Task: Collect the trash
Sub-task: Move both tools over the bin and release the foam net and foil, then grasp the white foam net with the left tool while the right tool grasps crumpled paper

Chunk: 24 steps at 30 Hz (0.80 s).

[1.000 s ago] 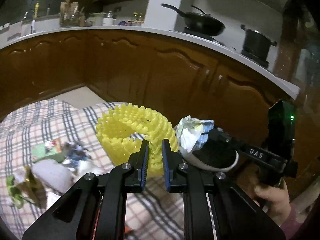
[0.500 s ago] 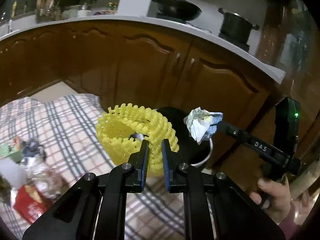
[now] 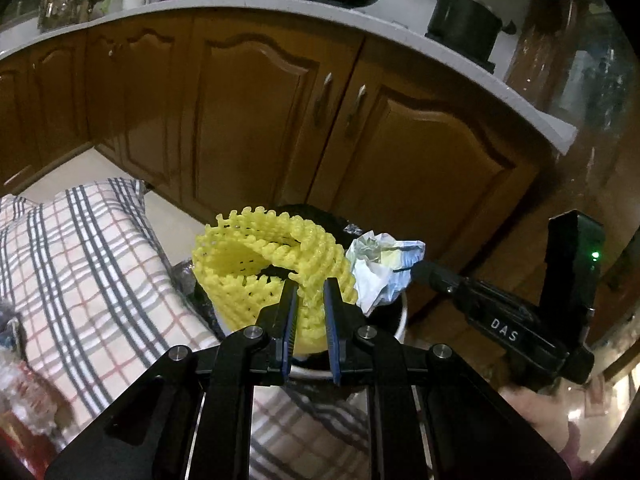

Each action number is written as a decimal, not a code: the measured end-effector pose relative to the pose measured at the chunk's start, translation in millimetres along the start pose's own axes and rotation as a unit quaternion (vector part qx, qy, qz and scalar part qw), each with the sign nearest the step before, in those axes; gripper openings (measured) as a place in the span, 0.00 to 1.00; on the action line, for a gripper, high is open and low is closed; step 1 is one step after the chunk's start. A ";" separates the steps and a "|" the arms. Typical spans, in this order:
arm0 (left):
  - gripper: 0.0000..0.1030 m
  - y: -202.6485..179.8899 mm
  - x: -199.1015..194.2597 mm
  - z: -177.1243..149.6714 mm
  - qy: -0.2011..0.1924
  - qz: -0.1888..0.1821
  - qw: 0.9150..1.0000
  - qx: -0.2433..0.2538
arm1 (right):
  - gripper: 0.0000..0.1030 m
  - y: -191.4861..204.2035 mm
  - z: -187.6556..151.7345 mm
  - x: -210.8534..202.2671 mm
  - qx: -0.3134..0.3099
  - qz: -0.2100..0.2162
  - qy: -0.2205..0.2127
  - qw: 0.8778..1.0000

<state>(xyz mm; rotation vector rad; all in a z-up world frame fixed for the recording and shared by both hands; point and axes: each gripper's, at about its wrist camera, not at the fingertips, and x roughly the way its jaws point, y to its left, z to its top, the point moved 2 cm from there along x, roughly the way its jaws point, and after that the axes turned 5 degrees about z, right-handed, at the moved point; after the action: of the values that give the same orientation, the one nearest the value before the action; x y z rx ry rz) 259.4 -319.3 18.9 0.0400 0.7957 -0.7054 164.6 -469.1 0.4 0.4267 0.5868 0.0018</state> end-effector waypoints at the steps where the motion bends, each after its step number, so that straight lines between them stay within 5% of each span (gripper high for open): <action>1: 0.12 -0.6 4.5 0.5 0.003 0.001 1.000 0.001 | 0.06 -1.7 -0.4 1.3 0.001 -0.001 0.002 1.000; 9: 0.14 -3.1 39.8 1.8 0.039 0.000 0.999 0.002 | 0.06 -9.2 4.8 20.8 -0.005 -0.015 0.026 1.000; 12: 0.29 -1.5 49.1 0.8 0.051 0.003 0.999 -0.003 | 0.11 -13.0 4.9 30.6 0.001 -0.016 0.043 0.999; 14: 0.45 0.1 50.2 -0.5 0.052 0.006 0.999 -0.008 | 0.17 -16.6 3.7 34.5 0.010 -0.021 0.050 0.998; 16: 0.46 0.6 48.1 -2.1 0.049 0.006 0.999 -0.010 | 0.34 -19.0 3.4 33.3 0.018 -0.016 0.046 0.999; 20: 0.49 4.7 37.9 -8.2 0.042 0.009 0.999 -0.018 | 0.43 -19.2 0.9 26.8 0.024 -0.013 0.036 0.999; 24: 0.52 10.8 21.6 -13.1 0.026 0.010 0.999 -0.030 | 0.71 -15.9 -1.3 19.0 0.032 0.002 0.019 0.999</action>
<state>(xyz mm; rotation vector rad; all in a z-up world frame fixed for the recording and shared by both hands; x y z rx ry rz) 267.9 -319.4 -7.2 0.0123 0.8645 -0.6638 177.9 -480.8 -17.0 0.4904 0.6250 -0.0058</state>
